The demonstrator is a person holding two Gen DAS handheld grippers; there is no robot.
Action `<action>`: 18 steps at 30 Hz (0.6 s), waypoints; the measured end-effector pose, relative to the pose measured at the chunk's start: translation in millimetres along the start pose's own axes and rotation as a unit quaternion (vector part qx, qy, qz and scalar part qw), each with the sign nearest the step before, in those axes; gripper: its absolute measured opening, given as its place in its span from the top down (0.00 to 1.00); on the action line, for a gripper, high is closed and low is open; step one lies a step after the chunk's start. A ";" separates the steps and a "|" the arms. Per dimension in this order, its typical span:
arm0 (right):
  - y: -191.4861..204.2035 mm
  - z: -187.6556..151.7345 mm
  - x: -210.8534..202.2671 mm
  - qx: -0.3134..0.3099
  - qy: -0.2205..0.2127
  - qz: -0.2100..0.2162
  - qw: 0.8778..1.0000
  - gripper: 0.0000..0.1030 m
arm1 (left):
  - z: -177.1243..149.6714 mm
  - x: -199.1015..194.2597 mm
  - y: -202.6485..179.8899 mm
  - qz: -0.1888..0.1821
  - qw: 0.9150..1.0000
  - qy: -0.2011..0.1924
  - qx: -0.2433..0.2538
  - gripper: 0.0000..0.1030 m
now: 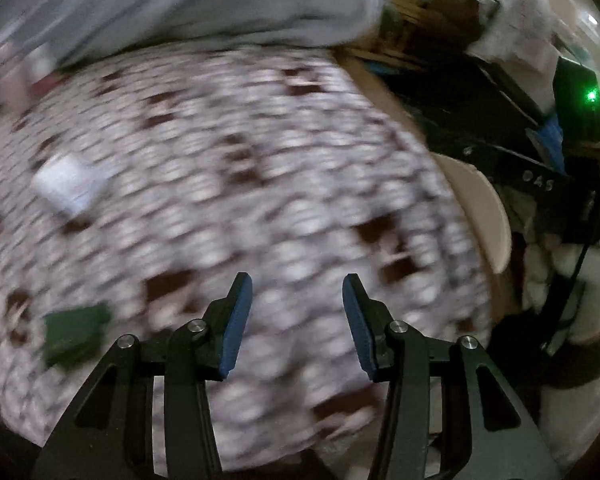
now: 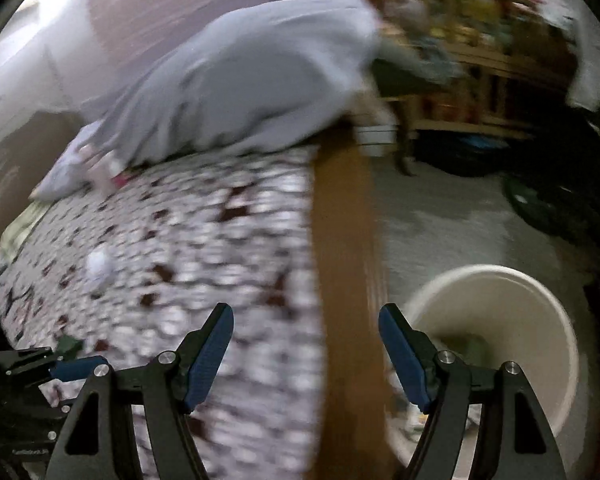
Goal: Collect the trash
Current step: 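Move both open grippers back over the bed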
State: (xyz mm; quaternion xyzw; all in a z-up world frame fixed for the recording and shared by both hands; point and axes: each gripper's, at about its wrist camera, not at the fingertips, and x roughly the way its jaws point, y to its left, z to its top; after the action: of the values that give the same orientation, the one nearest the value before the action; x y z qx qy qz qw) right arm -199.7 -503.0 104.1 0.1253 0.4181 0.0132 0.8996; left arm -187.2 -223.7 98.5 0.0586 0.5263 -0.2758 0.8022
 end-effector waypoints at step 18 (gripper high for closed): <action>271.2 40.7 153.2 -0.217 0.066 0.177 0.958 0.22 | -54.1 -13.3 171.6 0.036 0.973 -0.025 -0.225 0.47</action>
State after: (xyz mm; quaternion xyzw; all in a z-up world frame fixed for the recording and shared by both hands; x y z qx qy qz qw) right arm -47.4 -229.5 78.7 -0.0020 0.4343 0.2713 0.8589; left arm -148.5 -53.6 52.7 -0.1117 0.5520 -0.1228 0.8171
